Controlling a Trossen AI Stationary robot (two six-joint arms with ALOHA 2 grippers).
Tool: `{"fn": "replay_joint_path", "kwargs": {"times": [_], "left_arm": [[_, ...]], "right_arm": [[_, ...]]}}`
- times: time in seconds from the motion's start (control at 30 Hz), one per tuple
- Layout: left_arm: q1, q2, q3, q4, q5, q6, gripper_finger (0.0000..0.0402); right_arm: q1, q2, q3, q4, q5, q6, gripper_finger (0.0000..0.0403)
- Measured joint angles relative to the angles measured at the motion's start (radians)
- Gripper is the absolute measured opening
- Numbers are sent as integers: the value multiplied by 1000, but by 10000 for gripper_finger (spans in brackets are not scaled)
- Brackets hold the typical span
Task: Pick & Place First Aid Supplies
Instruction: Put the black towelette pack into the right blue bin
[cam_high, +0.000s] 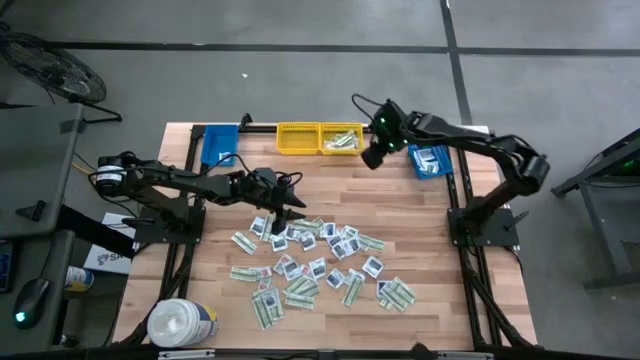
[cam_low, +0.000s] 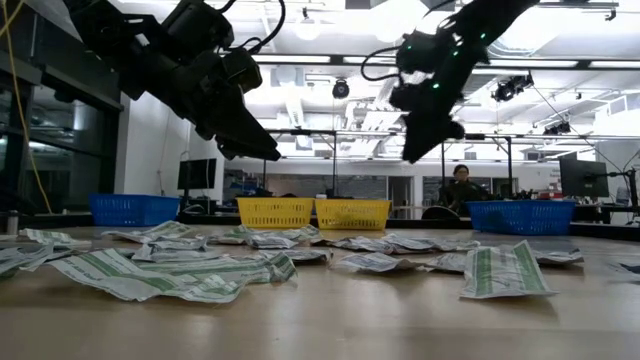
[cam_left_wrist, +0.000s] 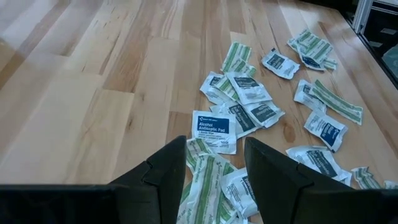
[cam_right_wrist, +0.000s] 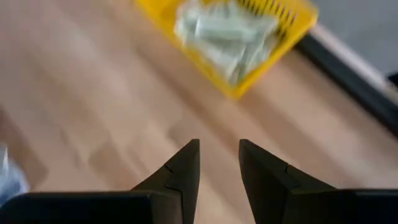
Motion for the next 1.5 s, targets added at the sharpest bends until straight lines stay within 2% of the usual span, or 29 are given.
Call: {"fn": "replay_joint_path", "kwargs": {"times": [0.23, 0.37, 0.5, 0.6, 0.77, 1.07, 1.3, 1.5], "left_arm": [[0, 0, 0, 0, 24, -13, 162], [0, 0, 0, 1, 27, -17, 162], [0, 0, 0, 2, 26, -17, 162], [0, 0, 0, 4, 27, -17, 162], [-1, 0, 0, 31, 64, -17, 162], [-62, 0, 0, 89, 69, 46, 162], [-59, 0, 0, 85, 64, 51, 162], [-59, 0, 0, 82, 64, 51, 162]], "right_arm": [[82, -72, -133, -100, -32, 61, 125], [131, -98, -232, -97, -136, 165, 150], [186, -126, -338, -90, -291, 257, 168], [245, -161, -427, -63, -326, 352, 171], [357, -245, -563, 24, -329, 505, 171], [577, -355, -769, 423, -314, 861, 171], [750, -353, -814, 563, -224, 1070, 171], [866, -353, -817, 587, -112, 1212, 171]]}}
